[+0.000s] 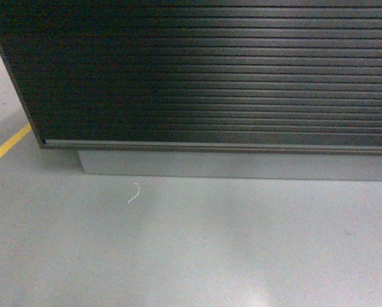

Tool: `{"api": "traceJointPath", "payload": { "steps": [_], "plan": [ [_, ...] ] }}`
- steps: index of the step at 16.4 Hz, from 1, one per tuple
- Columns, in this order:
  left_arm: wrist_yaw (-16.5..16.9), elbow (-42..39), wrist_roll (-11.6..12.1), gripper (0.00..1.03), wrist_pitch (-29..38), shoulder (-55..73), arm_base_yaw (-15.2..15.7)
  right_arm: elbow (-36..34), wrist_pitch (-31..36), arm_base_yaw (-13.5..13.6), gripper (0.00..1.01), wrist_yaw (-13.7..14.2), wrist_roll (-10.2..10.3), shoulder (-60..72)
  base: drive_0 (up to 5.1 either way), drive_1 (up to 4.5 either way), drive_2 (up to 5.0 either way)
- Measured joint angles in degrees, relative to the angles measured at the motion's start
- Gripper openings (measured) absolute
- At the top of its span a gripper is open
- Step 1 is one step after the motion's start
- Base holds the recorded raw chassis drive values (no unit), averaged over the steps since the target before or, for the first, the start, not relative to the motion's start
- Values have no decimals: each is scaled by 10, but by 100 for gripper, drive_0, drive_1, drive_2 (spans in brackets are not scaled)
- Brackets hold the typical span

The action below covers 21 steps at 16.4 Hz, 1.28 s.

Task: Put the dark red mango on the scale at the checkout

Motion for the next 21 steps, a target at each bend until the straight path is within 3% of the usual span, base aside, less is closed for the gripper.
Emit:
{"api": "traceJointPath", "payload": {
  "steps": [21],
  "plan": [
    [0,0,0,98,3,0,0,0,1,0,98,1,0,0,4,356,-347]
  ]
}}
